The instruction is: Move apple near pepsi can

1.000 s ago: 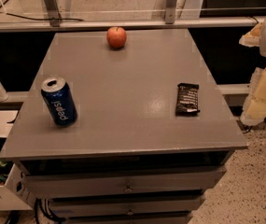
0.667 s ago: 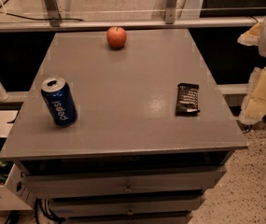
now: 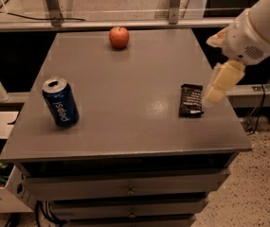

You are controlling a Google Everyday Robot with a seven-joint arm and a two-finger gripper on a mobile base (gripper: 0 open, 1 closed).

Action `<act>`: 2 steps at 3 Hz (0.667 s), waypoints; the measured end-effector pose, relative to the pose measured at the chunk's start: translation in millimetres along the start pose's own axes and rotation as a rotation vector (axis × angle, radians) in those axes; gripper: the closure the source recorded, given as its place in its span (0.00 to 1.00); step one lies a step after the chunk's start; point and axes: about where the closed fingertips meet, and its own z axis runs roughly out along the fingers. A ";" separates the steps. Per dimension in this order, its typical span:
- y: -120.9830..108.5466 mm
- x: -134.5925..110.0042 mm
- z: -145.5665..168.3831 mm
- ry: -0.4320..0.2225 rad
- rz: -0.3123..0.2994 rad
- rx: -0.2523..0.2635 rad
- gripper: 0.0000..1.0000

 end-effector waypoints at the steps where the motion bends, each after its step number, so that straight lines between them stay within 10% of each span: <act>1: -27.4 -14.4 40.7 -0.104 0.052 -0.009 0.00; 2: -43.3 -36.8 63.0 -0.227 0.103 0.004 0.00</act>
Offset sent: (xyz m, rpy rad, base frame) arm 0.1015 0.0747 -0.0265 0.4412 -0.0802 -0.0731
